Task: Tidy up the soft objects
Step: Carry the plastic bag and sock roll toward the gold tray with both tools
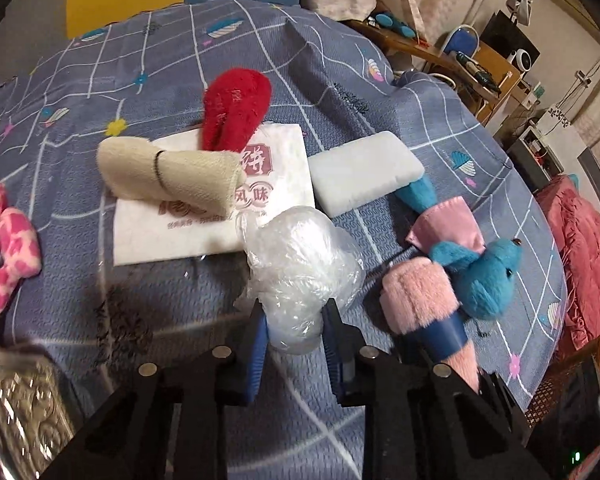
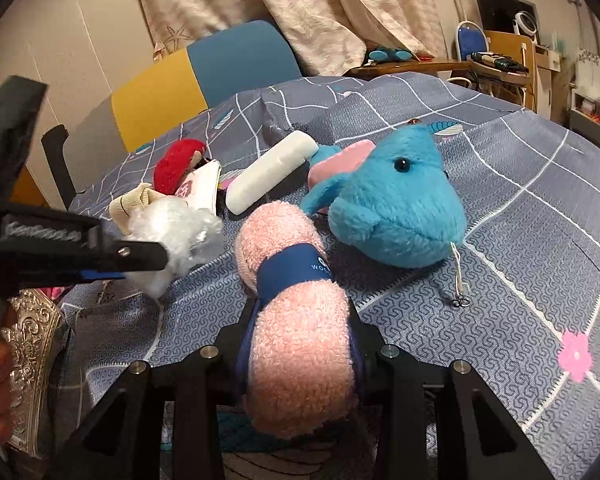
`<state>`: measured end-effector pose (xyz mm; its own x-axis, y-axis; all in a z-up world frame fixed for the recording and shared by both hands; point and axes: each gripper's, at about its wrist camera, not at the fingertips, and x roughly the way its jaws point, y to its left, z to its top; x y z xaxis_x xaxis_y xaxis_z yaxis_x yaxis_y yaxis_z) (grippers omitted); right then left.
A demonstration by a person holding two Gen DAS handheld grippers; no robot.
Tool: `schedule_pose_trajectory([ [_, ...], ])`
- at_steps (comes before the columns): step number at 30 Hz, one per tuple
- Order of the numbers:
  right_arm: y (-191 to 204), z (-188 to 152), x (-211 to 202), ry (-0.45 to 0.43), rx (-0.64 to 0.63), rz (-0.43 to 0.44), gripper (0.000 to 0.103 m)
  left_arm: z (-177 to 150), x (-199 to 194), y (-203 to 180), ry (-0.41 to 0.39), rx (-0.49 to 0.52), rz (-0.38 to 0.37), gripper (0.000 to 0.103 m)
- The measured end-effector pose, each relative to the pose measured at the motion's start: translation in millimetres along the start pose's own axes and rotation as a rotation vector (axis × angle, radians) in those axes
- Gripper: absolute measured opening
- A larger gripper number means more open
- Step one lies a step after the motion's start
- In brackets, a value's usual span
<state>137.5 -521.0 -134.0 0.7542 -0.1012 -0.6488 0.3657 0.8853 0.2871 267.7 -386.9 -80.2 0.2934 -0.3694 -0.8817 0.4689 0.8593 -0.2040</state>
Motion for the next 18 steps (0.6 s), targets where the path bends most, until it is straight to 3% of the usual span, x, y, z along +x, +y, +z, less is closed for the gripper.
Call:
schedule_pose_trajectory([
  [7, 3, 0, 1, 0.001, -0.010, -0.016, 0.039, -20, -23, 4, -0.023, -0.026, -0.049, 0.024],
  [18, 8, 0, 2, 0.007, -0.029, -0.046, 0.039, -74, -75, 4, -0.046, -0.032, -0.212, 0.024],
])
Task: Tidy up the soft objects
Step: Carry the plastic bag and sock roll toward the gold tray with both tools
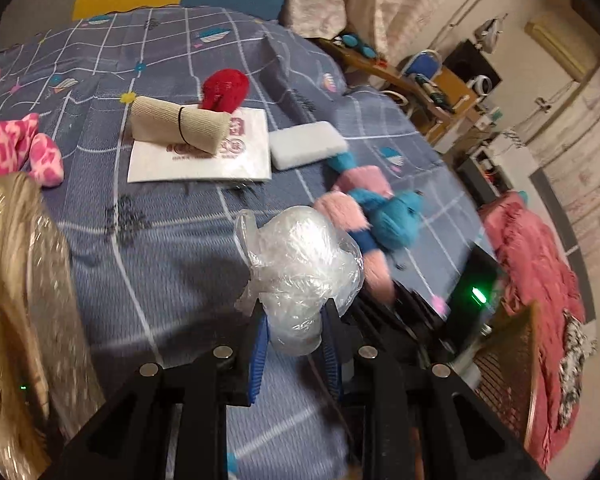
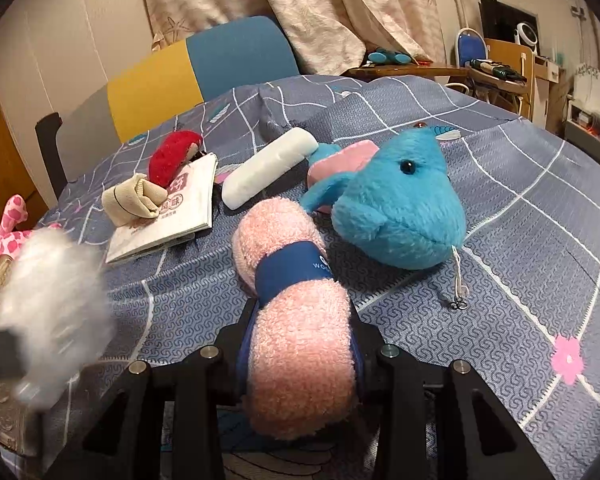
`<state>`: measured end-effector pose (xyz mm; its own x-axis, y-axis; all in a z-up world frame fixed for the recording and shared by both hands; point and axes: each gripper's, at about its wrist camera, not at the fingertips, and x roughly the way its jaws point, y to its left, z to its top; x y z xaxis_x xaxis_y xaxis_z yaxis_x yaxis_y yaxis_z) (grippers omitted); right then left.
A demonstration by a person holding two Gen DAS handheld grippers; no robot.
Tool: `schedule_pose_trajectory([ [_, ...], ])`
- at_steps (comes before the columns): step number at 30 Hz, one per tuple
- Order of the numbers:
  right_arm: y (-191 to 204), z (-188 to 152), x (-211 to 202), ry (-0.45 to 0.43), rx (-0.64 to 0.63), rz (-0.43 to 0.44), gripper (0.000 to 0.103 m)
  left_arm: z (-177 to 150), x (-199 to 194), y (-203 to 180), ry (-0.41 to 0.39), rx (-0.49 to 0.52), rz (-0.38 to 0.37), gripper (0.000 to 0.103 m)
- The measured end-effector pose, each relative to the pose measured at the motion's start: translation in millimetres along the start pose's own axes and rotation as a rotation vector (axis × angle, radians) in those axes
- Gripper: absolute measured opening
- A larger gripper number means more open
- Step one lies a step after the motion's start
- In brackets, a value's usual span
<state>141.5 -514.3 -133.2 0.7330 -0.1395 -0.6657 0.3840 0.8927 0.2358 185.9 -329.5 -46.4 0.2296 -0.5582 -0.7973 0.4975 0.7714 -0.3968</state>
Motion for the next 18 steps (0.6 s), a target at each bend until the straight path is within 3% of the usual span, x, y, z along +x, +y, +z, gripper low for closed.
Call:
schedule_pose_trajectory([
  [11, 9, 0, 1, 0.009, -0.055, -0.071, 0.039, -55, -88, 3, -0.091, 0.089, -0.087, 0.024],
  [18, 20, 0, 1, 0.025, -0.121, -0.139, 0.039, -80, -133, 38, -0.153, 0.076, -0.057, 0.024],
])
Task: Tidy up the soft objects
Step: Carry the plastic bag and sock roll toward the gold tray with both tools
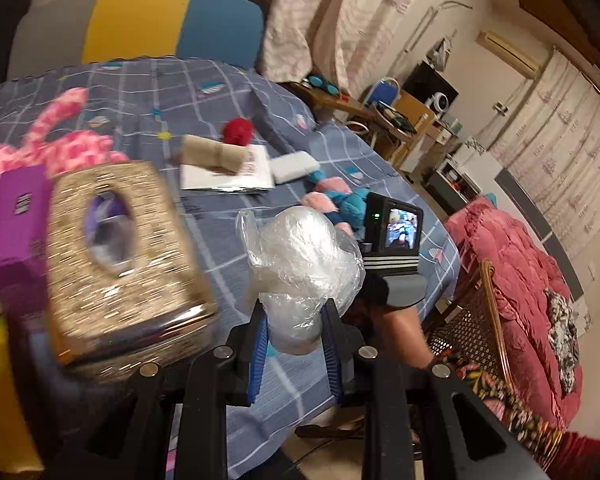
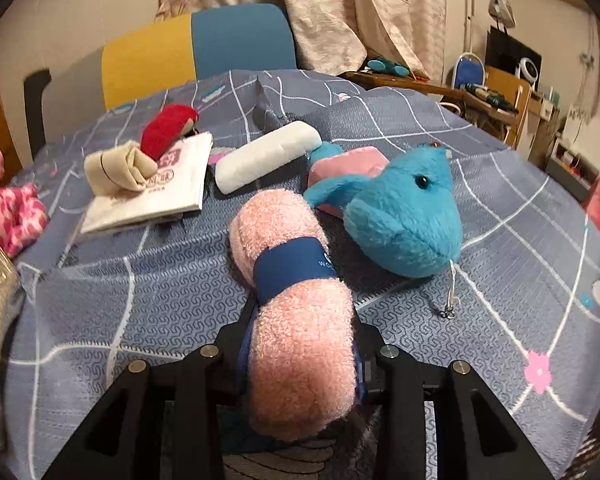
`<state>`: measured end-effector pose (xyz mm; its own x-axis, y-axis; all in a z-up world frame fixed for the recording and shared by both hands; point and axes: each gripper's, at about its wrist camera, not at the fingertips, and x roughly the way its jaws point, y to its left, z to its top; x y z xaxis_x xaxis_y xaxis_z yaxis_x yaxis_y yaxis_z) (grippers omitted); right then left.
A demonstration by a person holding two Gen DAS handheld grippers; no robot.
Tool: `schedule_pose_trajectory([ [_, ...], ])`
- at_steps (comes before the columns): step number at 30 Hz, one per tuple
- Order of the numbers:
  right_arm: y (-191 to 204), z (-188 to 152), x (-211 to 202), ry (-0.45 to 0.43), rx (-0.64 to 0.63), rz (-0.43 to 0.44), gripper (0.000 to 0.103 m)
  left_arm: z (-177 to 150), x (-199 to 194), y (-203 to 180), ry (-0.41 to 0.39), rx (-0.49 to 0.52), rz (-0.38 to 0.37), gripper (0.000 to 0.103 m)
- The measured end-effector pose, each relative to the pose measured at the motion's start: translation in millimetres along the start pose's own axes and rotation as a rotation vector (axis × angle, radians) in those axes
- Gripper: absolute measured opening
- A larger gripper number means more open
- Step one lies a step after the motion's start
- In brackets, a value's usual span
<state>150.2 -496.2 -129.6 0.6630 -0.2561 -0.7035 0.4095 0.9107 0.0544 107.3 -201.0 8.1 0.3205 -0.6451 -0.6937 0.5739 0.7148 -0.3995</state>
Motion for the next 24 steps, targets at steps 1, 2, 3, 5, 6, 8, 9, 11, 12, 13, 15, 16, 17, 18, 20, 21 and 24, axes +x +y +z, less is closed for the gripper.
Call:
schedule_pose_trajectory([
  [1, 3, 1, 0, 0.006, -0.017, -0.018, 0.039, -3, -7, 9, -0.009, -0.015, 0.007, 0.024],
  [2, 6, 1, 0, 0.013, -0.035, -0.036, 0.039, -5, -12, 16, -0.015, -0.026, 0.012, 0.024],
  [3, 9, 2, 1, 0.020, -0.051, -0.051, 0.038, -10, -20, 25, -0.023, -0.041, 0.026, 0.024],
  [5, 13, 4, 1, 0.041, -0.082, -0.079, 0.036, -14, -29, 39, -0.033, -0.065, 0.038, 0.024],
  [6, 14, 5, 0, 0.049, -0.083, -0.081, 0.035, -16, -36, 47, -0.042, -0.076, 0.051, 0.024],
  [8, 11, 8, -3, 0.063, -0.047, -0.071, 0.035, -20, -46, 57, -0.064, -0.085, 0.076, 0.024],
  [9, 8, 9, -6, 0.064, -0.011, -0.058, 0.035, -22, -52, 64, -0.077, -0.091, 0.090, 0.024],
  [11, 3, 8, -19, 0.043, 0.078, -0.015, 0.035, -25, -62, 79, -0.098, -0.116, 0.108, 0.024],
  [12, 4, 7, -25, 0.033, 0.098, -0.003, 0.035, -28, -69, 88, -0.109, -0.132, 0.121, 0.024],
  [13, 5, 6, -31, 0.023, 0.110, 0.008, 0.035, -30, -73, 95, -0.116, -0.144, 0.130, 0.024],
  [15, 10, 3, -47, -0.003, 0.122, 0.031, 0.035, -35, -80, 110, -0.125, -0.176, 0.144, 0.024],
  [16, 13, 2, -54, -0.012, 0.127, 0.044, 0.035, -37, -85, 117, -0.131, -0.191, 0.148, 0.024],
  [17, 16, 1, -61, -0.021, 0.134, 0.058, 0.035, -39, -88, 124, -0.134, -0.204, 0.153, 0.024],
  [18, 19, -1, -69, -0.030, 0.141, 0.073, 0.035, -41, -91, 130, -0.139, -0.218, 0.158, 0.024],
  [20, 27, -4, -82, -0.045, 0.149, 0.089, 0.035, -47, -99, 145, -0.150, -0.245, 0.170, 0.024],
  [21, 31, -5, -88, -0.052, 0.147, 0.100, 0.035, -48, -102, 151, -0.153, -0.257, 0.175, 0.024],
  [24, 45, -8, -103, -0.063, 0.142, 0.122, 0.035, -57, -114, 170, -0.169, -0.294, 0.193, 0.024],
])
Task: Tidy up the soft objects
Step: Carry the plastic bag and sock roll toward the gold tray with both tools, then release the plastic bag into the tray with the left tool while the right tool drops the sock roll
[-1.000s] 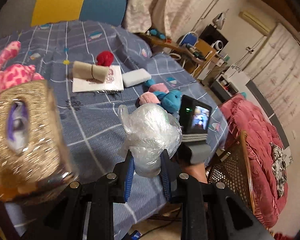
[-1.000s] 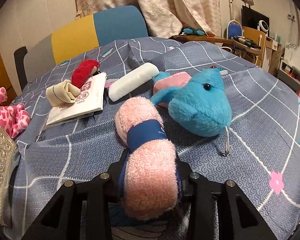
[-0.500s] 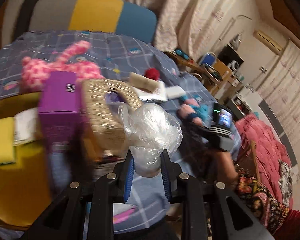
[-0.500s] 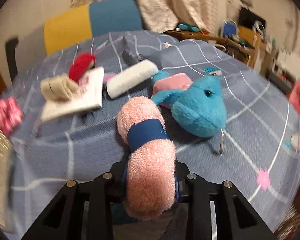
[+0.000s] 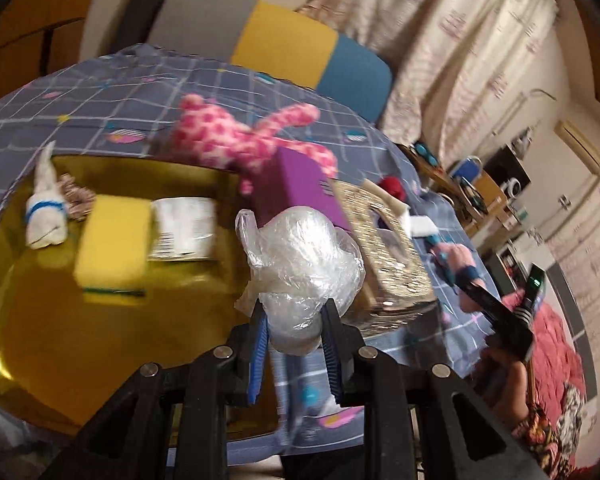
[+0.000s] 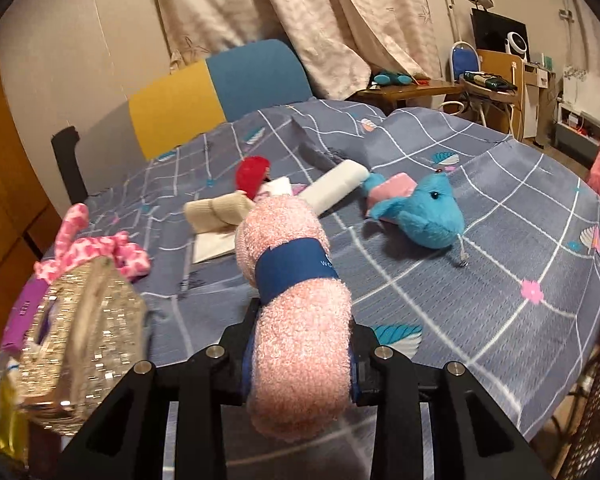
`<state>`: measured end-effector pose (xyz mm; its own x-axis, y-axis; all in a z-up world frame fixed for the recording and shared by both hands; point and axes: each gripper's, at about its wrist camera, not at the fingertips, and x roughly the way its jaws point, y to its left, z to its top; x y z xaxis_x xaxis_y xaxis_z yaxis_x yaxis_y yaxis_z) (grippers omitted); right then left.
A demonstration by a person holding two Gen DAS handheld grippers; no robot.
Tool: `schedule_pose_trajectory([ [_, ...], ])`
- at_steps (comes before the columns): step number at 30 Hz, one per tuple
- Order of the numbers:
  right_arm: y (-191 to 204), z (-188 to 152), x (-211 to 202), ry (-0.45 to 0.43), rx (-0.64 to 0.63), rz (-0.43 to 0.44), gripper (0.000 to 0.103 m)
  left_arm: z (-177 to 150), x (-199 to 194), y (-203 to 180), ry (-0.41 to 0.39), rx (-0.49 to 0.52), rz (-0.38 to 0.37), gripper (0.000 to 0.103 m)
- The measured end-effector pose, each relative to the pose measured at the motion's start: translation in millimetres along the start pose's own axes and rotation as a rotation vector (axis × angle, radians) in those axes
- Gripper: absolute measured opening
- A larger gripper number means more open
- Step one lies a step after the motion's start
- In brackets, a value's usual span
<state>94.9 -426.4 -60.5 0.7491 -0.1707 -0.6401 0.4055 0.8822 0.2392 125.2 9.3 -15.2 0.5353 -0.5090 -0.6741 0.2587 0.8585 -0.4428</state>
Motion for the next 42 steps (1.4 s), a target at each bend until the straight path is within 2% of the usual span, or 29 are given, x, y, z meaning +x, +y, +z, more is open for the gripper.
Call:
schedule_pose_trajectory([
  [7, 20, -11, -32, -0.023, 0.053, 0.066, 0.035, -3, -19, 48, -0.039, -0.064, 0.066, 0.025],
  [14, 66, -17, -76, -0.073, 0.054, 0.224, 0.035, -6, -25, 105, -0.035, -0.176, 0.165, 0.025],
  [19, 120, -21, -95, -0.083, 0.012, 0.370, 0.035, -6, -26, 142, -0.037, -0.240, 0.241, 0.025],
  [24, 183, -31, -108, -0.069, -0.100, 0.511, 0.035, -1, -20, 166, -0.028, -0.250, 0.299, 0.026],
  [27, 213, -41, -113, -0.056, -0.158, 0.574, 0.035, 2, -17, 174, -0.004, -0.257, 0.341, 0.037],
  [29, 230, -48, -114, -0.040, -0.192, 0.598, 0.035, 0, -21, 175, -0.019, -0.275, 0.331, 0.046],
  [31, 244, -56, -111, -0.009, -0.223, 0.624, 0.035, -3, -29, 174, -0.045, -0.293, 0.312, 0.049],
  [38, 284, -90, -79, 0.171, -0.304, 0.662, 0.035, -14, -59, 176, -0.151, -0.363, 0.276, 0.049],
  [42, 309, -113, -61, 0.280, -0.364, 0.685, 0.035, -17, -74, 181, -0.193, -0.395, 0.289, 0.049],
])
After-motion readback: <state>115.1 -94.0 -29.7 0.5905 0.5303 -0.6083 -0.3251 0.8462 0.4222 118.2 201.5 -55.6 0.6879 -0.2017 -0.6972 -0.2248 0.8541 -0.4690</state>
